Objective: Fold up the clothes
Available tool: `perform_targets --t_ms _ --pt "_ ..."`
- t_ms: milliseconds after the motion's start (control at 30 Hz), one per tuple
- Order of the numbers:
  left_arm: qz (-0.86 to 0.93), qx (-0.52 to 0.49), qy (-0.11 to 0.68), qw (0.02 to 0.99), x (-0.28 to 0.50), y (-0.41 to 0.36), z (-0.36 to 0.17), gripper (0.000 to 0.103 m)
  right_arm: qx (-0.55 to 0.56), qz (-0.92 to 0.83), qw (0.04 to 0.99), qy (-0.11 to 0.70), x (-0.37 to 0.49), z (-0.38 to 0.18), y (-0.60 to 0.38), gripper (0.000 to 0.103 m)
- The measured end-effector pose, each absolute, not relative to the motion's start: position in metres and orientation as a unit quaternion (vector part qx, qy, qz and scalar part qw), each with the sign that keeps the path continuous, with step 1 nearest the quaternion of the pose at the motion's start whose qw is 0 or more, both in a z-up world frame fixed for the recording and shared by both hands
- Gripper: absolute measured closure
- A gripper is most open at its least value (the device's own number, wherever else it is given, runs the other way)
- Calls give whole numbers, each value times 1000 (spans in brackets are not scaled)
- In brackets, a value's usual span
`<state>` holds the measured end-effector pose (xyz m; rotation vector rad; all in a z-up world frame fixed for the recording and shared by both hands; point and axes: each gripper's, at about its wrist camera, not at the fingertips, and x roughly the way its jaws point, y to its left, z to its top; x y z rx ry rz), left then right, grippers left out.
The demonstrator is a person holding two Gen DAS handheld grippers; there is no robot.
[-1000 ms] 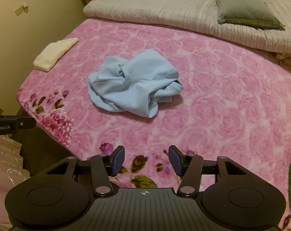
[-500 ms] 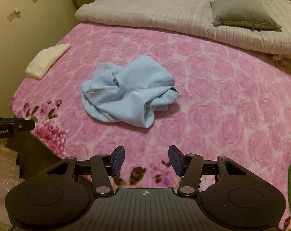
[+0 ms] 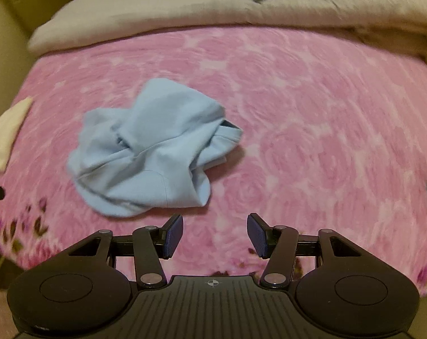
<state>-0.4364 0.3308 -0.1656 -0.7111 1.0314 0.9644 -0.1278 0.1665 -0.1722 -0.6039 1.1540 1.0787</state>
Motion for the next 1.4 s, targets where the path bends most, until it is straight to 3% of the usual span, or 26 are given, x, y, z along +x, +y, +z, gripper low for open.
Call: perform_targets --t_ms 367,800,833,867,1000,1233,1333,1400 --pt "366 -354 509 694 -464 439 -247 76 -252 439 688 519 -183 -236 230 49" --pt "367 -367 512 684 -468 495 -277 76 -361 515 683 372 -253 -316 340 50" --pt "369 -369 512 682 -469 498 -280 76 -361 513 688 365 -252 -323 341 68" --pt "370 -369 512 681 -470 500 -281 76 -359 513 693 358 -251 -328 340 101" --pt "373 -365 514 681 -468 501 -282 76 -307 513 732 327 -239 -309 309 102" --pt "346 -370 498 703 -467 490 -268 76 -248 368 839 316 -187 -233 152 102" --pt "321 -372 497 715 -458 480 -264 76 -223 237 872 365 -156 -231 83 102" --pt "303 -368 504 720 -447 471 -265 76 -172 153 857 462 -120 -248 43 102"
